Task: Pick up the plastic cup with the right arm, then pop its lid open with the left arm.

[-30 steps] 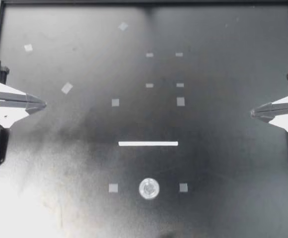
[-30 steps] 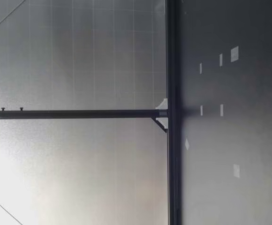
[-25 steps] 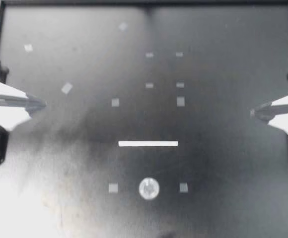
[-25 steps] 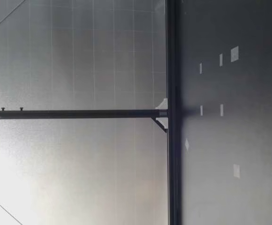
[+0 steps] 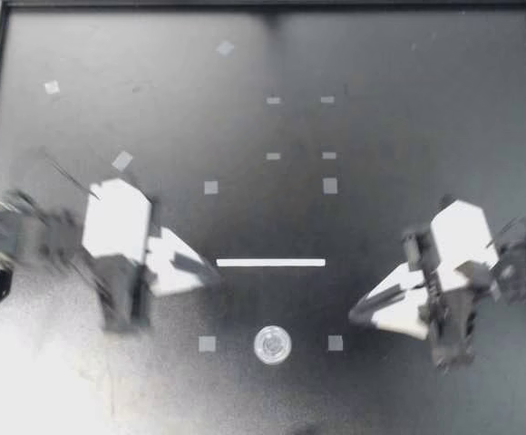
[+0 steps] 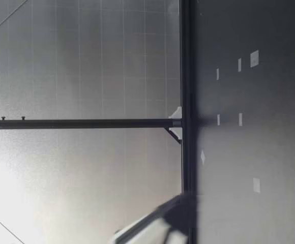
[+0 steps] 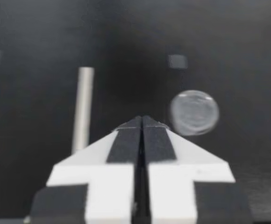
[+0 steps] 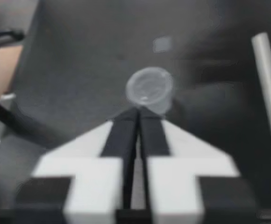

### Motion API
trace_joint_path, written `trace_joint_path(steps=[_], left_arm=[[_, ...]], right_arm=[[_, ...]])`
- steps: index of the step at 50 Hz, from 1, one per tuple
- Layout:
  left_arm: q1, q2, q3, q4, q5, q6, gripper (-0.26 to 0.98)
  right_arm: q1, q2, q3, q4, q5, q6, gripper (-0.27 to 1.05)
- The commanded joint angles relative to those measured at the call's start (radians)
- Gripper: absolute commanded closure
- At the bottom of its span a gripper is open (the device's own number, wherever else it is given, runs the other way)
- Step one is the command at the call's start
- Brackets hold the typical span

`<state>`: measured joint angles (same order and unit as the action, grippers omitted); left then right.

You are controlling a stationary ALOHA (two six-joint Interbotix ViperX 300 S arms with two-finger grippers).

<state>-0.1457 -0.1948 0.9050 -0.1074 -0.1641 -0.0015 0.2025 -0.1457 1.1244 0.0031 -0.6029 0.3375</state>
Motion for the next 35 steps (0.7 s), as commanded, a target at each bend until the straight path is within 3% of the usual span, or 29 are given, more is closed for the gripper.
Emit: trace_joint_path(steps=[1, 7, 12, 18, 35], left_arm=[[-0.041, 0.063, -0.041, 0.003, -0.044, 0.0, 0.78], [-0.081, 0.163, -0.058, 0.006, -0.114, 0.015, 0.78], [-0.11, 0.229, -0.067, 0.006, -0.201, 0.057, 0.78], [-0.112, 0.282, -0.063, 0.003, -0.285, 0.103, 0.78], [-0.114, 0.362, -0.052, -0.015, -0.347, 0.13, 0.78]], right_arm=[[0.028, 0.083, -0.023, -0.002, -0.101, 0.025, 0.31], [0.038, 0.187, -0.052, 0.0, -0.127, 0.049, 0.08], [0.038, 0.27, -0.089, 0.008, -0.143, 0.049, 0.1], [0.038, 0.341, -0.13, 0.044, -0.17, 0.049, 0.1], [0.038, 0.43, -0.209, 0.091, -0.193, 0.049, 0.1]])
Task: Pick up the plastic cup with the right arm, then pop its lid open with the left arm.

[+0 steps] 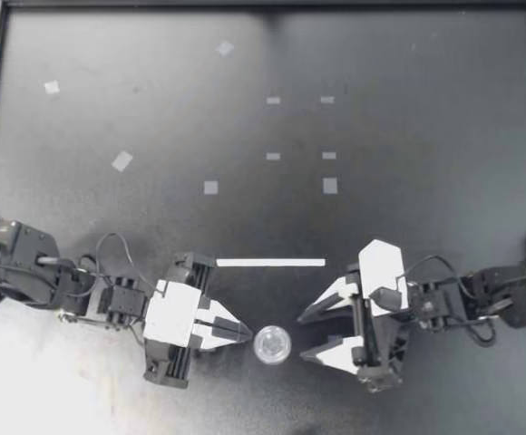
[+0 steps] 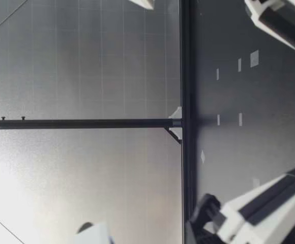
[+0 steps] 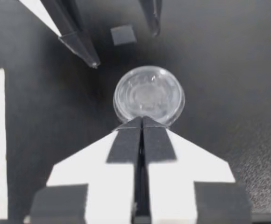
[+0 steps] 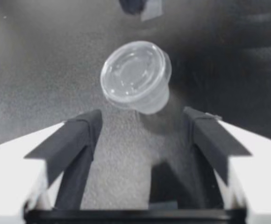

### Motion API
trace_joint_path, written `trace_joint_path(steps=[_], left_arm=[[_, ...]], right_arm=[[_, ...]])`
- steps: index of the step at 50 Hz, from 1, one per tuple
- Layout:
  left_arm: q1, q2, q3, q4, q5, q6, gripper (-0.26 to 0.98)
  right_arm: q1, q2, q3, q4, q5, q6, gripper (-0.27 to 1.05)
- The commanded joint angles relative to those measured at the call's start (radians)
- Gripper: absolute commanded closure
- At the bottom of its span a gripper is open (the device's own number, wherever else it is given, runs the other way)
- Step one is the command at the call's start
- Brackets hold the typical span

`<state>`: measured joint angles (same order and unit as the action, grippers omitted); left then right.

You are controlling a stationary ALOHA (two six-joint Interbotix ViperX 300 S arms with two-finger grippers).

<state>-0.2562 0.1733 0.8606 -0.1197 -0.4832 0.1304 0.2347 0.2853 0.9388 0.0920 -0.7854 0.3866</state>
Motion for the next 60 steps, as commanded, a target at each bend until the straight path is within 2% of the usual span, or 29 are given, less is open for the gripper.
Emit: trace_joint_path(steps=[1, 21, 36, 60], left_arm=[[-0.002, -0.005, -0.008, -0.005, -0.035, -0.002, 0.78], [-0.002, 0.0, -0.043, -0.005, -0.061, -0.005, 0.78], [-0.008, 0.008, -0.04, -0.005, -0.06, -0.021, 0.78], [-0.014, 0.066, -0.055, -0.005, -0.061, -0.031, 0.78]], right_arm=[[0.006, 0.006, -0.028, 0.003, -0.011, 0.0, 0.1], [0.006, 0.075, -0.063, 0.015, -0.011, -0.002, 0.1], [0.006, 0.109, -0.112, 0.018, -0.011, -0.006, 0.1], [0.006, 0.11, -0.112, 0.021, -0.005, -0.006, 0.1]])
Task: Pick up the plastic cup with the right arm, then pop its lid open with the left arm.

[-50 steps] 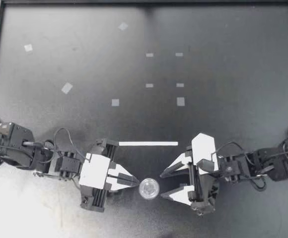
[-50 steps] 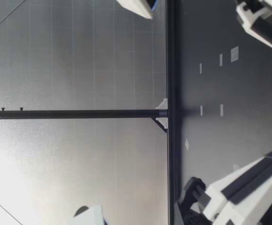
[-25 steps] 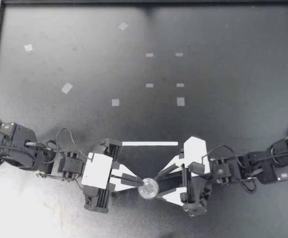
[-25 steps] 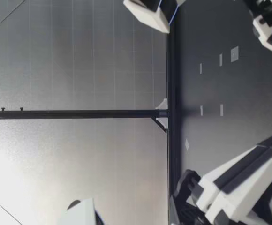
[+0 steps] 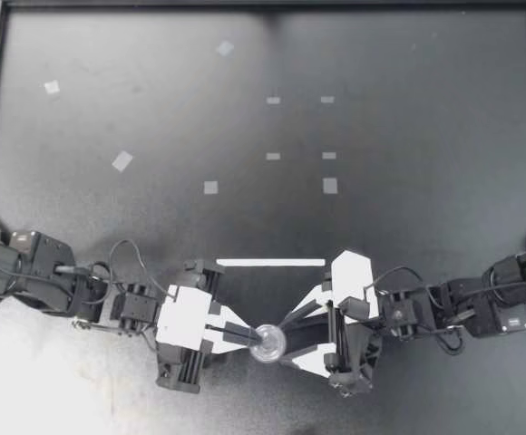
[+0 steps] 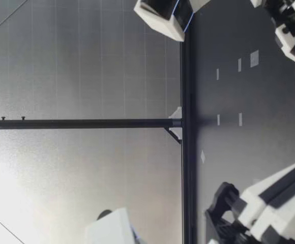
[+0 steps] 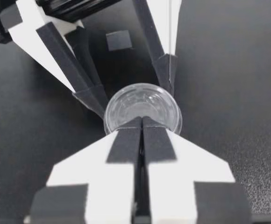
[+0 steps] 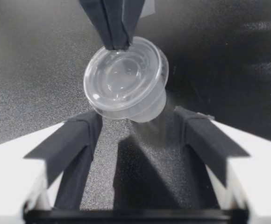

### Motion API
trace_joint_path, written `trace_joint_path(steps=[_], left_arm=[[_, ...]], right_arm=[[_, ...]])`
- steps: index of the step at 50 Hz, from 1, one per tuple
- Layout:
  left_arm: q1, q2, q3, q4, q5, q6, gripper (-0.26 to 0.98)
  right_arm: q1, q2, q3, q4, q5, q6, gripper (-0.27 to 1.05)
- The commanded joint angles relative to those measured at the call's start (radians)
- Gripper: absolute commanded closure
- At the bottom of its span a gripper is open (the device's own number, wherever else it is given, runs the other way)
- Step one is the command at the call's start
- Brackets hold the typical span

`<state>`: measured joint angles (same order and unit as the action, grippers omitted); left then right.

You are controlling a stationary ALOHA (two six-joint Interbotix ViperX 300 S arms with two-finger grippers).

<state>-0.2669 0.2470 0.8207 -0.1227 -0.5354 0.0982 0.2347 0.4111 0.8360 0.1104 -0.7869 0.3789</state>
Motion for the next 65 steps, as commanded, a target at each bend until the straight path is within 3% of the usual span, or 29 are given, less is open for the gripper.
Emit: trace_joint_path(steps=[1, 31, 52, 65], left_arm=[[-0.003, -0.006, -0.015, -0.002, -0.011, 0.0, 0.78], [-0.003, 0.011, -0.017, -0.002, -0.017, -0.026, 0.78], [-0.003, 0.005, -0.015, -0.002, -0.012, -0.028, 0.78], [-0.003, 0.002, -0.014, -0.002, -0.009, -0.032, 0.78]], right_arm=[[0.006, -0.015, -0.009, 0.002, -0.003, 0.002, 0.1], [0.006, -0.067, -0.009, -0.017, 0.077, -0.025, 0.15], [0.005, -0.061, -0.035, -0.017, 0.167, -0.029, 0.29], [0.006, -0.064, -0.037, -0.029, 0.175, -0.029, 0.46]])
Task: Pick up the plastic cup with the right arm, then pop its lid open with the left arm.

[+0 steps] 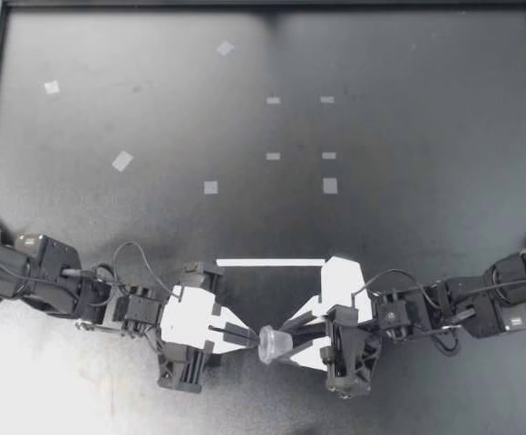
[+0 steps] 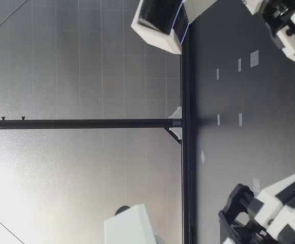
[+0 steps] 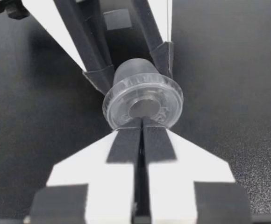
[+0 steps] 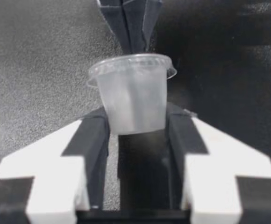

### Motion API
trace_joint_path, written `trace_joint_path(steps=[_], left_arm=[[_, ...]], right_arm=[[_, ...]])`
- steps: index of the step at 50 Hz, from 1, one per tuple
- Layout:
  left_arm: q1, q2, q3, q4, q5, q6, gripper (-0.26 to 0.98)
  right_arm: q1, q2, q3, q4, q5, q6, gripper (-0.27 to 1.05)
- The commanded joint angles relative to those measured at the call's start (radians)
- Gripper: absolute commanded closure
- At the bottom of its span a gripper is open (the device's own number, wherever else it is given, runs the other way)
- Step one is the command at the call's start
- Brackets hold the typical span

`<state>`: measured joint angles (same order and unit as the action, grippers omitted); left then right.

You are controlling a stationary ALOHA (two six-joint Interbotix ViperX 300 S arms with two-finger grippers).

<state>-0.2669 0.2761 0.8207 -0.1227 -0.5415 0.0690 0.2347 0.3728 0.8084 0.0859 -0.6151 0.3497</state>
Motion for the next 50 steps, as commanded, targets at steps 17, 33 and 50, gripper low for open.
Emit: trace_joint_path(steps=[17, 33, 50], left_arm=[[-0.003, -0.147, 0.049, -0.13, -0.104, -0.156, 0.78], [-0.003, -0.163, 0.124, -0.169, -0.413, -0.905, 0.52], [-0.003, -0.17, 0.054, -0.138, -0.566, -1.37, -0.08]], right_arm=[[0.006, -0.176, 0.13, -0.035, -0.282, -0.017, 0.49], [0.006, -0.195, 0.278, -0.034, -0.847, -0.163, 0.49], [0.005, -0.083, 0.19, -0.012, -0.925, -0.229, 0.49]])
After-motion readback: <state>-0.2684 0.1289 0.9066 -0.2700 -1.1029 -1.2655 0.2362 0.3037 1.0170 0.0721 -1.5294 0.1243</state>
